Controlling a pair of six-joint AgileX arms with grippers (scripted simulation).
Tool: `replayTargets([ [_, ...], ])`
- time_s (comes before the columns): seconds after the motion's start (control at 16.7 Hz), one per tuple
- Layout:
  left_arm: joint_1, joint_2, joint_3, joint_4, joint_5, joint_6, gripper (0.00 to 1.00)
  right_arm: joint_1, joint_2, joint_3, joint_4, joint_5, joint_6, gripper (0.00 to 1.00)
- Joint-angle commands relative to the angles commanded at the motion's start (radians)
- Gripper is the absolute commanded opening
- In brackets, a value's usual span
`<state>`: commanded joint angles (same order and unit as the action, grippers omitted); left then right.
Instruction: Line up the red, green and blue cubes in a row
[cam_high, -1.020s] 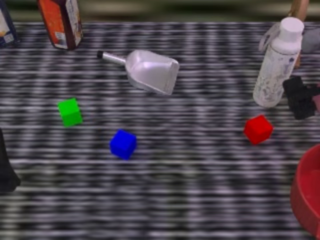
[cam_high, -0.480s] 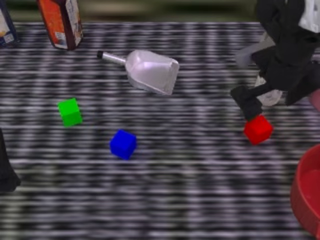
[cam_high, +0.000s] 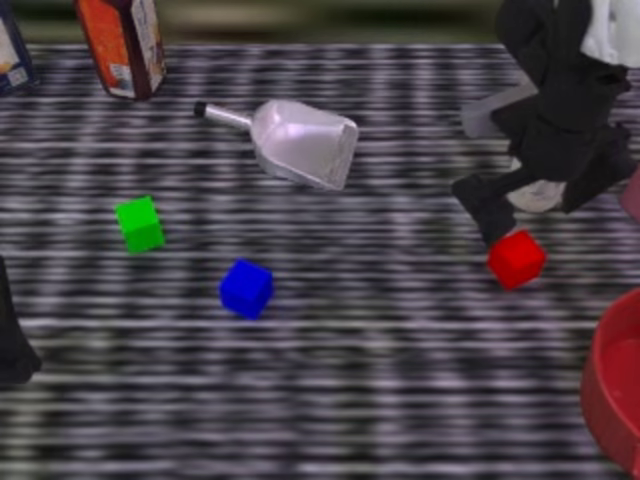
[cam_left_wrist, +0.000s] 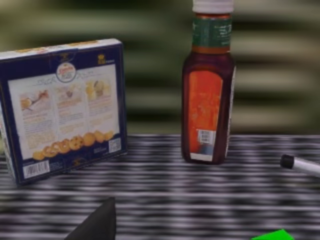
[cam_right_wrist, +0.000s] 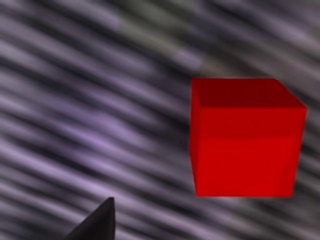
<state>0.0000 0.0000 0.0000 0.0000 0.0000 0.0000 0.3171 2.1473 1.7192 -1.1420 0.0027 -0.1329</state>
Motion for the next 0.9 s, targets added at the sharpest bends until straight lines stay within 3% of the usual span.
replayTargets([
  [0.48,0.000,0.000,0.000,0.000,0.000,0.000,1.00,0.006,0.105,-0.162,0.272,0.001,0.002,1.00],
  [0.78,0.000,0.000,0.000,0.000,0.000,0.000,1.00,0.006,0.118,-0.178,0.295,0.001,0.003,1.00],
  [0.9,0.000,0.000,0.000,0.000,0.000,0.000,1.00,0.006,0.118,-0.178,0.295,0.001,0.003,0.85],
])
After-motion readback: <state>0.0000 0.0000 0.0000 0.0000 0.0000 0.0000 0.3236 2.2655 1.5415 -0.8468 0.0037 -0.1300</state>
